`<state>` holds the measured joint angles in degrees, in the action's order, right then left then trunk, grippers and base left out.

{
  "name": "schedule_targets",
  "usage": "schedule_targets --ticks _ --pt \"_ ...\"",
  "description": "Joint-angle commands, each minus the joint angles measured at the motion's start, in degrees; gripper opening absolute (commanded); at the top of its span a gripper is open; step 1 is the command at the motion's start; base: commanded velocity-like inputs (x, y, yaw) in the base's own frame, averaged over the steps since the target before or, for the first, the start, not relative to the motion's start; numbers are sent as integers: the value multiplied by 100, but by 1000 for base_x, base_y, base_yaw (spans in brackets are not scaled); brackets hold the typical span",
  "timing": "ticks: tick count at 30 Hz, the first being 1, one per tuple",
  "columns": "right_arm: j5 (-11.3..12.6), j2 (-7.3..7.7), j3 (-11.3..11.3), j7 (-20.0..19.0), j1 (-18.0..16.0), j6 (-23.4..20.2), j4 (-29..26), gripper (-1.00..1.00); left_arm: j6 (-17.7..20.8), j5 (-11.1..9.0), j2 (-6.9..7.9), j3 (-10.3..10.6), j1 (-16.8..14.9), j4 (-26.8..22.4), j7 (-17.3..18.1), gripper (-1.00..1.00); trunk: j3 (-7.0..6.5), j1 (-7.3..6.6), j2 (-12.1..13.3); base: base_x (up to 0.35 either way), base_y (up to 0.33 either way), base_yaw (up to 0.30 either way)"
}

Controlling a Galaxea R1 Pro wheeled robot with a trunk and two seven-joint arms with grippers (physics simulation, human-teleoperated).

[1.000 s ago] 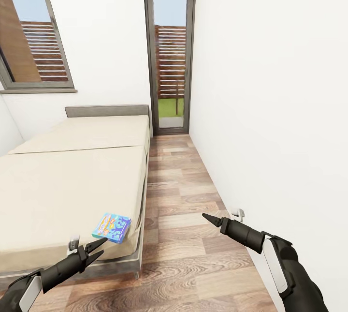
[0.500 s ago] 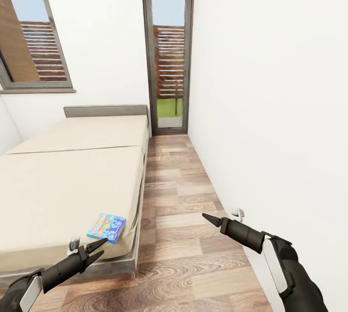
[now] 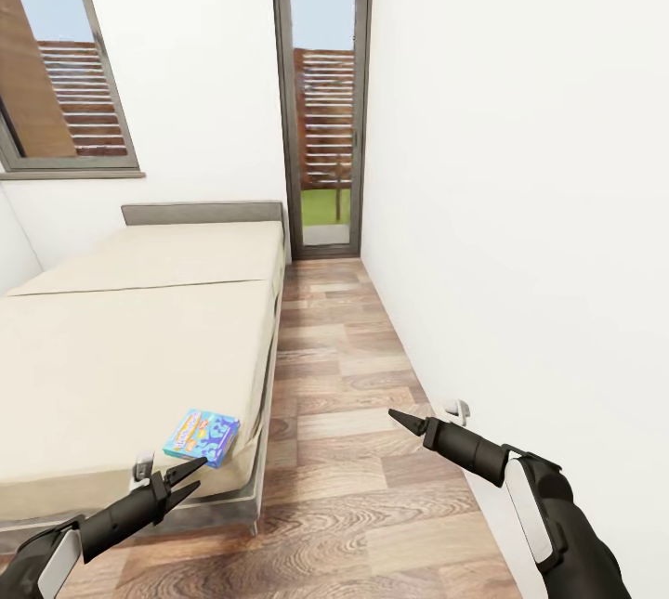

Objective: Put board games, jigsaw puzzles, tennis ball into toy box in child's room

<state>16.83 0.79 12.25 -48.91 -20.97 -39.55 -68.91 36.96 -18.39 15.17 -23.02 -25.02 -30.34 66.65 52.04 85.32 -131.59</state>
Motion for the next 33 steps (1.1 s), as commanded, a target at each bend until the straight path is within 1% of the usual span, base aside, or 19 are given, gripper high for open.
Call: schedule_targets --ticks 1,8,18,33 --pt "22 0 5 -9 -3 -35 0 100 49 -16 -1 -6 -3 1 10 100 5 -1 -2 0 -3 0" --pt "22 0 5 -8 -3 -35 0 100 49 -23 3 -2 -3 1 7 100 5 -1 -2 0 -27 0" --pt "22 1 5 -9 -3 -35 0 100 49 -16 2 -3 -3 1 5 100 5 -1 -2 0 -130 0" --pt "22 0 5 -9 -3 -35 1 100 49 -7 4 -8 -3 1 6 100 5 -1 -2 0 -16 0"
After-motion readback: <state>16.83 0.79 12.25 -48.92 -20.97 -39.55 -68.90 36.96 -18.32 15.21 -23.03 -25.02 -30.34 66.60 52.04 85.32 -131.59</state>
